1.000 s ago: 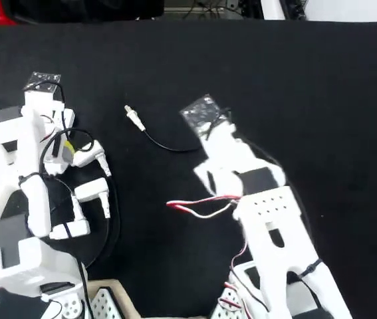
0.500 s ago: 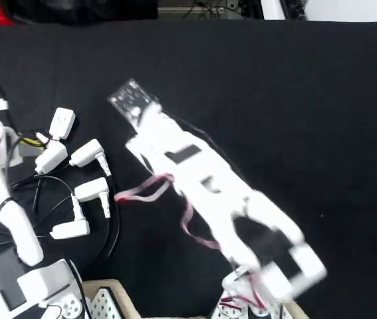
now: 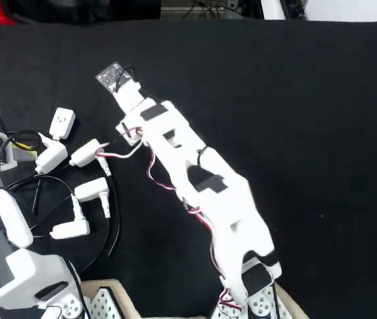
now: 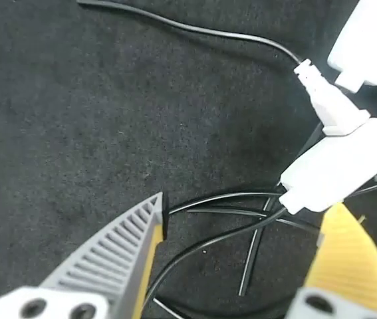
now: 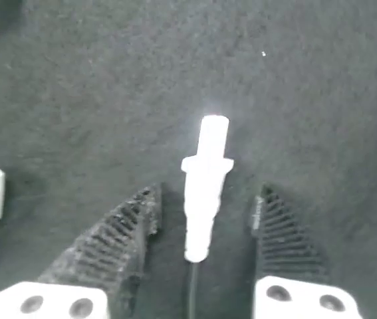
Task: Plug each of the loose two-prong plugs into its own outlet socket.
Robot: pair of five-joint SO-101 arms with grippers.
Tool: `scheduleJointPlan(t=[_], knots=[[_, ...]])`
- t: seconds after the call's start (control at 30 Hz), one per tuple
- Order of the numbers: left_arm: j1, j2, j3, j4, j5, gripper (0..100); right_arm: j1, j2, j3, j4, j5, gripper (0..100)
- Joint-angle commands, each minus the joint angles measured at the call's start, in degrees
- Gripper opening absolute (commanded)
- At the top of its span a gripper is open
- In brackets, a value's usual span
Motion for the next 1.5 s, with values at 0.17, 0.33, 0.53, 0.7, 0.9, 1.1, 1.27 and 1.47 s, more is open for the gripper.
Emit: scheduleJointPlan(t=[0.17, 0.33, 0.53, 0.7, 0.9, 1.1, 1.27, 1.47], knots=[[1.1, 0.2, -2.0, -2.4, 0.3, 36, 1.3, 6.9, -22.3, 19.5, 5.8, 1.0], [6.5, 0.3, -2.2, -6.2, 4.1, 36, 1.4, 5.1, -27.7, 32.5, 5.2, 1.1], [14.8, 0.3, -1.5, -11.9, 9.8, 36, 2.2, -4.0, -28.5, 43.6, 2.5, 1.1], [19.8, 4.0, -1.6, -18.2, 12.1, 36, 2.9, -13.9, -28.4, 54.9, 1.2, 1.1], [21.5, 17.0, -3.3, -29.1, 13.2, 36, 3.6, -26.6, -13.8, 54.5, 1.4, 1.1], [21.8, 25.8, -8.0, -29.4, 13.3, 36, 4.6, -44.3, 12.4, 46.0, 5.0, 1.1], [22.3, 27.1, -10.9, -29.3, 12.8, 36, 6.2, -60.4, 34.4, 37.6, 5.6, 1.1], [23.2, 28.6, -12.3, -29.6, 12.7, 36, 8.6, -73.3, 50.3, 32.3, 5.4, 1.1]])
